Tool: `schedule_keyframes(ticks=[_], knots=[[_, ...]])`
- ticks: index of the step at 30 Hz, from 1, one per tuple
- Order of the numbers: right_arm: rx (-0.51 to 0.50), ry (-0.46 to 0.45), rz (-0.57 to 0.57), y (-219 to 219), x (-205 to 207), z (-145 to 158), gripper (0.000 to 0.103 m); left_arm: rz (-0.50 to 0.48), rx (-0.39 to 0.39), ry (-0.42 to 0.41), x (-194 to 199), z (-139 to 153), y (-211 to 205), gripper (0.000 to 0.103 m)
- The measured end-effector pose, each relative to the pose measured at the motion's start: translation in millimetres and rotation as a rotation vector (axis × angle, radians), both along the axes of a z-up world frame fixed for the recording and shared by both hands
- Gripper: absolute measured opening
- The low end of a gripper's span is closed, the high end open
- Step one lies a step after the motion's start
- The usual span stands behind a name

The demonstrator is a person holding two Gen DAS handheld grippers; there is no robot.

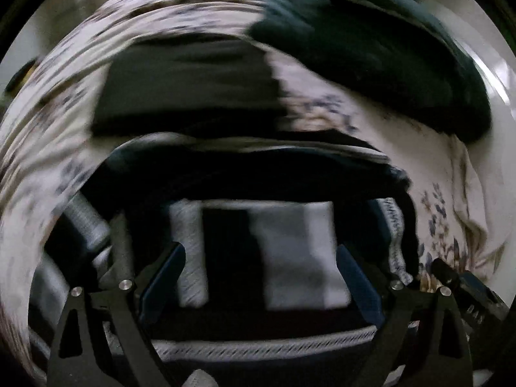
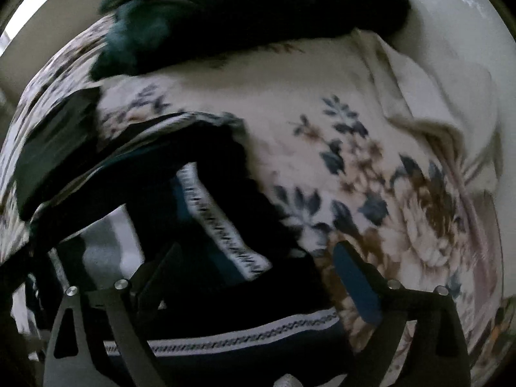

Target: Fold small clothes

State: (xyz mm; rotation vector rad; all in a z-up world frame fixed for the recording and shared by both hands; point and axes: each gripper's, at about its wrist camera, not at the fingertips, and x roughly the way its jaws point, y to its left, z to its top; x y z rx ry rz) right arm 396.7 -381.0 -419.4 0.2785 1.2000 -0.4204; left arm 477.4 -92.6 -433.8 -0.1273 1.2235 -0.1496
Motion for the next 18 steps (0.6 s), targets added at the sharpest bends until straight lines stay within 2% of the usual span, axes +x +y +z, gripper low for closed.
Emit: schedule_keyframes(ticks=[3, 8, 10, 11, 15, 18], knots=[[-0.003, -0.007, 0.047, 23.4, -1.1, 8.6, 0.097, 0.134, -0.021, 0.017, -29.3, 8.1, 49.8, 0.096], [-0.008, 0.004, 0.109, 63.7, -16.4, 10.3, 0.097, 0.471, -0.094, 0.077, -116.8, 4.7, 159.4, 0.096], [0.007, 0.034, 0.128, 75.7, -23.6, 2.2, 0.097, 0.655, -0.145, 0.12, -172.0, -9.6, 209.6, 0.096], [0.018, 0.049, 0.135, 81.1, -26.7, -2.6, 0.097, 0.71, -0.158, 0.132, -189.2, -14.6, 222.9, 0.096], [0.037, 0.114, 0.165, 105.0, -37.2, -24.3, 0.097, 1.051, -0.23, 0.213, -282.1, -60.2, 293.9, 0.096], [0.032, 0.132, 0.187, 121.2, -41.2, -35.0, 0.097, 1.254, -0.326, 0.236, -322.3, -94.7, 325.1, 0.095]])
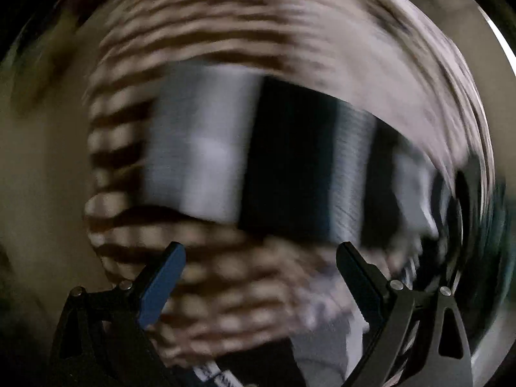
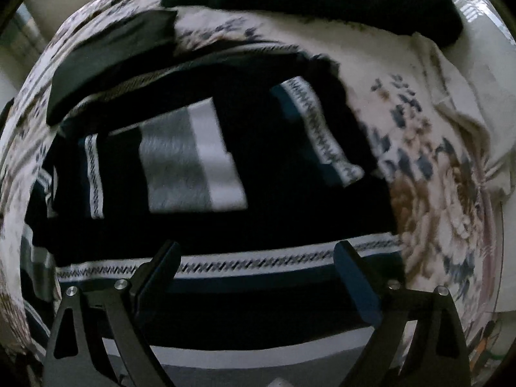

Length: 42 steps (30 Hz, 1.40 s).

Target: Fold small clothes

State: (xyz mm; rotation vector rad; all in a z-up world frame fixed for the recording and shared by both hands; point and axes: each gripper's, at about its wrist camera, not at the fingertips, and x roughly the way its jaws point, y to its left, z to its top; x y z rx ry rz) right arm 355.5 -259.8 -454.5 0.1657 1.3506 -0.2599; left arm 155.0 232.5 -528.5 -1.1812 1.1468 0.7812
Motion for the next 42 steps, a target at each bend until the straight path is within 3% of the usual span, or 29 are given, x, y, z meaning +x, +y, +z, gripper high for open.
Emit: schedule_keyframes(ticks=[3, 5, 6, 8, 9, 11, 14, 21, 26, 30, 34, 37, 42], knots=[[-0.005, 0.007, 0.019, 12.7, -1.0, -5.3, 0.097, 0.199, -0.077, -0.07, -21.1, -28.7, 19.8, 0.094], [-0.017, 0.009, 0.033, 22.5, -1.2, -7.4, 0.097, 0.291, -0.068, -0.126, -23.1, -32.2, 26.1, 0.09], [-0.027, 0.014, 0.039, 26.3, -1.1, -8.5, 0.097, 0.306, -0.049, -0.128, -22.1, -29.9, 27.2, 0.08], [-0.074, 0.03, 0.047, 32.4, -0.1, -9.5, 0.097, 0.329, 0.007, -0.099, -19.0, -22.1, 28.7, 0.015], [-0.103, 0.035, 0.053, 35.1, 0.5, -8.7, 0.097, 0.322, 0.033, -0.093, -16.2, -16.8, 29.2, 0.011], [-0.193, 0.029, 0.081, 43.0, 0.6, -4.0, 0.097, 0.291, 0.101, -0.091, -12.4, -1.7, 31.3, 0.01], [-0.238, 0.007, 0.105, 47.7, 1.1, 5.4, 0.097, 0.213, 0.183, -0.09, -5.8, 22.7, 33.3, 0.009], [-0.201, -0.036, 0.11, 45.6, 2.7, 24.0, 0.097, -0.02, 0.365, -0.155, 26.3, 96.3, 20.8, 0.008], [-0.142, -0.042, 0.074, 29.2, 4.1, 25.4, 0.097, -0.257, 0.508, -0.26, 78.1, 161.3, -13.4, 0.008], [-0.081, -0.02, -0.005, -3.2, 2.5, 16.3, 0.097, -0.523, 0.576, -0.381, 151.3, 194.9, -83.7, 0.008], [-0.049, 0.0, -0.099, -48.2, -4.3, 7.4, 0.097, -0.737, 0.492, -0.487, 222.6, 191.5, -171.0, 0.008], [-0.036, 0.019, -0.163, -82.2, -9.7, -1.7, 0.097, -0.912, 0.404, -0.547, 275.3, 174.1, -262.0, 0.008], [-0.025, 0.049, -0.251, -134.5, -13.9, -15.7, 0.097, -1.174, 0.268, -0.567, 322.9, 136.4, -405.1, 0.008]])
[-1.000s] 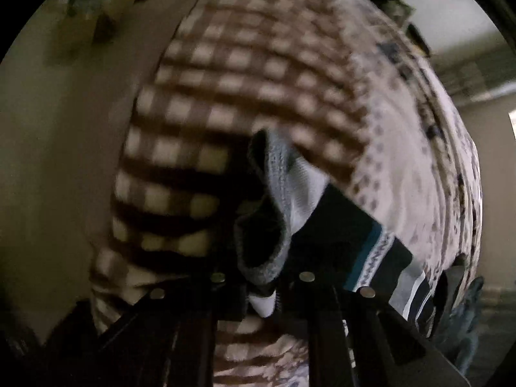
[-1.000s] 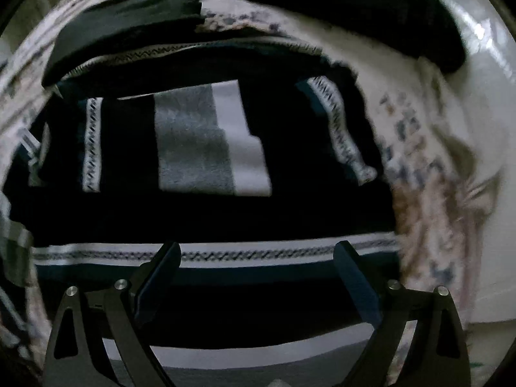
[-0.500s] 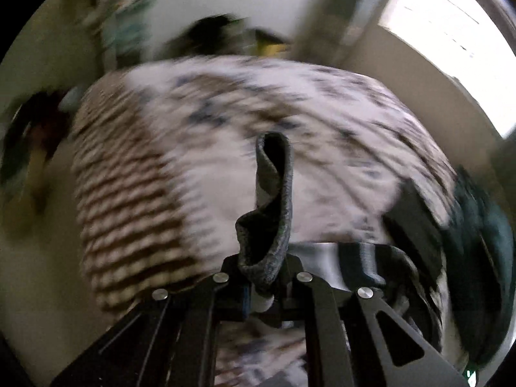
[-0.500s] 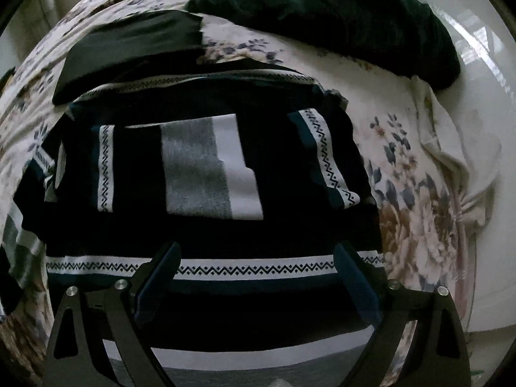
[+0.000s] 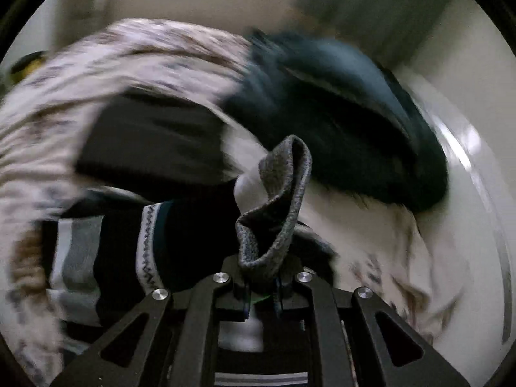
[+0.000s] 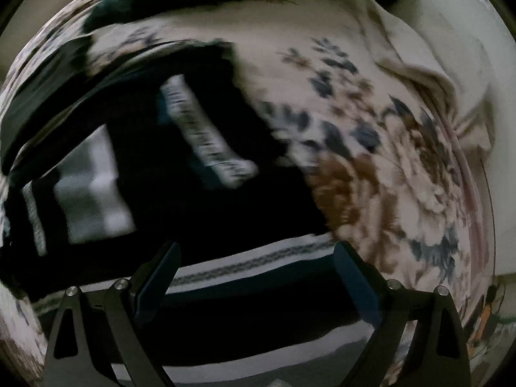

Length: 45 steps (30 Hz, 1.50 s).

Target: Fold small clothes

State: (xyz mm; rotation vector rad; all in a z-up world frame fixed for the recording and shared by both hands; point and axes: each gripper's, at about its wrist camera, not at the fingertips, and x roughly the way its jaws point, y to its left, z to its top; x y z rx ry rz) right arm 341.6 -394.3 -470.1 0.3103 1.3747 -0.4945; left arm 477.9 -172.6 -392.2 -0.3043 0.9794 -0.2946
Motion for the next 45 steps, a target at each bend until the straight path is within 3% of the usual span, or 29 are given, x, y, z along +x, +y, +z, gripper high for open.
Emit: schedule_keyframes(ticks=[4, 6, 8, 9, 13, 18, 20, 22, 24, 26, 27, 30, 32, 35, 38, 39, 41, 43, 45], knots=[[0.042, 0.002, -0.033, -31.3, 1.8, -6.2, 0.097, -0.156, 0.016, 0.125, 12.4, -35.5, -71.5, 0.011], [0.074, -0.003, -0.045, -43.5, 2.3, -7.4, 0.097, -0.206, 0.031, 0.193, 16.3, -50.9, -88.6, 0.029], [0.113, -0.022, -0.055, -56.1, 2.7, -5.6, 0.097, -0.22, 0.041, 0.223, 13.2, -55.1, -86.4, 0.087], [0.142, -0.035, -0.063, -63.8, 2.5, -3.2, 0.097, -0.21, 0.038, 0.216, 8.3, -50.6, -78.4, 0.092], [0.243, -0.123, -0.109, -83.1, 1.6, 12.4, 0.097, -0.109, 0.006, 0.208, -9.6, -34.1, -4.1, 0.093], [0.412, -0.212, -0.152, -90.8, 25.6, 16.8, 0.097, 0.125, 0.21, 0.198, -15.6, -42.7, 122.7, 0.093], [0.448, -0.226, -0.14, -83.5, 43.9, 10.0, 0.097, 0.189, 0.271, 0.247, -11.8, -60.8, 155.3, 0.093], [0.442, -0.218, -0.112, -72.5, 66.9, -2.6, 0.097, 0.266, 0.275, 0.296, -5.1, -81.8, 191.0, 0.093], [0.427, -0.186, -0.077, -62.1, 86.5, -17.8, 0.08, 0.315, 0.27, 0.31, 1.5, -93.8, 211.0, 0.093], [0.388, -0.119, -0.036, -48.6, 104.1, -31.3, 0.011, 0.333, 0.272, 0.303, 6.1, -97.9, 218.8, 0.093], [0.361, -0.134, -0.045, -46.0, 104.7, -27.3, 0.009, 0.331, 0.273, 0.298, 12.2, -101.5, 218.3, 0.093], [0.288, -0.178, -0.043, -46.1, 101.2, -3.4, 0.009, 0.296, 0.294, 0.304, 29.8, -116.2, 209.1, 0.093], [0.247, -0.156, -0.038, -49.3, 99.0, 1.5, 0.009, 0.262, 0.335, 0.325, 43.8, -131.0, 205.3, 0.093], [0.238, -0.085, -0.033, -57.8, 101.7, -20.2, 0.009, 0.227, 0.365, 0.362, 58.8, -157.1, 206.6, 0.1], [0.273, -0.013, -0.01, -64.4, 112.8, -41.1, 0.012, 0.227, 0.327, 0.373, 62.7, -154.5, 213.7, 0.1], [0.267, -0.007, -0.006, -64.9, 114.5, -39.4, 0.016, 0.228, 0.316, 0.373, 59.4, -145.5, 215.4, 0.1], [0.226, -0.031, -0.002, -65.3, 115.7, -23.9, 0.04, 0.232, 0.281, 0.35, 49.8, -125.8, 218.0, 0.099], [0.218, -0.093, -0.004, -64.7, 112.9, -3.6, 0.056, 0.222, 0.254, 0.331, 40.8, -110.7, 217.4, 0.099], [0.236, -0.103, 0.004, -60.5, 108.6, 3.5, 0.063, 0.199, 0.246, 0.346, 24.1, -101.0, 213.0, 0.099]])
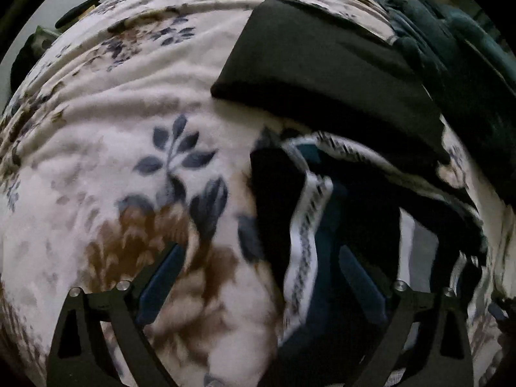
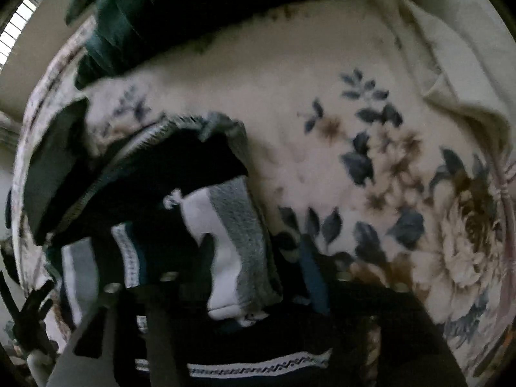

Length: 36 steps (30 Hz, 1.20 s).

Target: Fold small clothes

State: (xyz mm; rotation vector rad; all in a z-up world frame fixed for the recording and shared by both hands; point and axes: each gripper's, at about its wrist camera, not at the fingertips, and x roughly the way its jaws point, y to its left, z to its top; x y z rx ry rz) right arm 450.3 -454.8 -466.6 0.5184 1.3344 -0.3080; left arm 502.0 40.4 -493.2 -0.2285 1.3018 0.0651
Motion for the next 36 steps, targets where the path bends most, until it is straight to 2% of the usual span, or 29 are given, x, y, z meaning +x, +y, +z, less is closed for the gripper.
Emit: schedule_keyframes(ticks=[3, 8, 11, 15, 19, 22, 24, 29, 32, 36], knots=[[0.068, 0.043, 0.005, 1.4, -27.1, -1.1, 0.063, -0.061, -0.02, 0.042, -40.6, 0.8, -10.4, 0.099], [0.029, 0.104, 0.035, 4.1, -104.8, 3.0, 0.063, -0.129, -0.009, 0.148, -124.4, -11.6, -19.8, 0.099], [0.048, 0.148, 0.021, 5.1, -146.1, 4.5, 0.063, -0.156, 0.02, 0.174, -161.5, -11.9, -26.1, 0.099], [0.098, 0.176, 0.021, -0.8, -186.8, 17.0, 0.063, -0.214, 0.055, 0.139, -205.5, 8.6, -61.1, 0.099], [0.183, 0.18, 0.044, -16.3, -202.6, 35.6, 0.063, -0.266, 0.022, 0.097, -237.1, 28.3, -122.8, 0.099], [0.223, 0.198, 0.107, -37.4, -203.9, 51.3, 0.063, -0.301, -0.022, 0.074, -259.6, 38.1, -182.8, 0.099], [0.23, 0.201, 0.181, -59.6, -202.2, 63.2, 0.063, -0.306, -0.048, 0.08, -259.2, 41.6, -213.7, 0.099], [0.213, 0.176, 0.304, -124.3, -175.4, 73.8, 0.063, -0.311, -0.097, 0.167, -297.4, 17.5, -312.7, 0.099], [0.243, 0.125, 0.34, -156.9, -146.1, 64.9, 0.063, -0.33, -0.086, 0.192, -320.7, 2.1, -351.4, 0.099], [0.346, 0.069, 0.334, -178.0, -97.8, 27.1, 0.063, -0.357, -0.052, 0.225, -338.8, -26.2, -387.4, 0.099]])
